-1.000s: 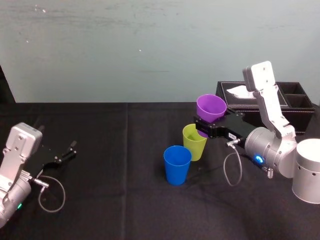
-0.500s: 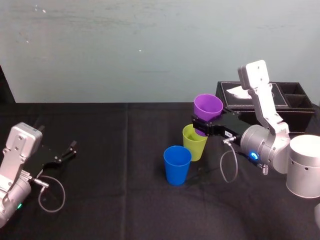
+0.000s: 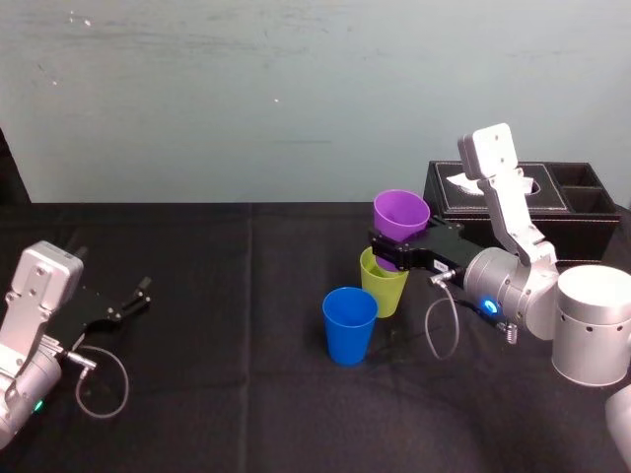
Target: Stack the three plastic cups sequentially using one hand.
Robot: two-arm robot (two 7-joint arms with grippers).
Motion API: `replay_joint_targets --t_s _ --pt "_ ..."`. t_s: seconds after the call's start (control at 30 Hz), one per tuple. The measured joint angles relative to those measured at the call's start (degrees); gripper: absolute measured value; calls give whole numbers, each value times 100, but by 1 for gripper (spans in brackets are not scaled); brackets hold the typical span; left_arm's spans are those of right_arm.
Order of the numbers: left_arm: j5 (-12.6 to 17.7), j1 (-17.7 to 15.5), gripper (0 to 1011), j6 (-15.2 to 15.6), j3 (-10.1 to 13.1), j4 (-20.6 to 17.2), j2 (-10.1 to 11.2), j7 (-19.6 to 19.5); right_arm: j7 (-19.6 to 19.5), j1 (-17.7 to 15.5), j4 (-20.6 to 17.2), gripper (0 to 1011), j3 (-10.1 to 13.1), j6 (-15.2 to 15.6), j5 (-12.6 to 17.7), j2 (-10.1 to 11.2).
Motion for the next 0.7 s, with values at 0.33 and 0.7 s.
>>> replay_joint_targets --t_s 0.33,0.7 --pt "0 0 1000 0 0 0 0 0 33 91 221 716 -45 -101 48 -34" --pt "0 0 1000 0 0 0 0 0 37 104 315 716 -107 -145 45 -27"
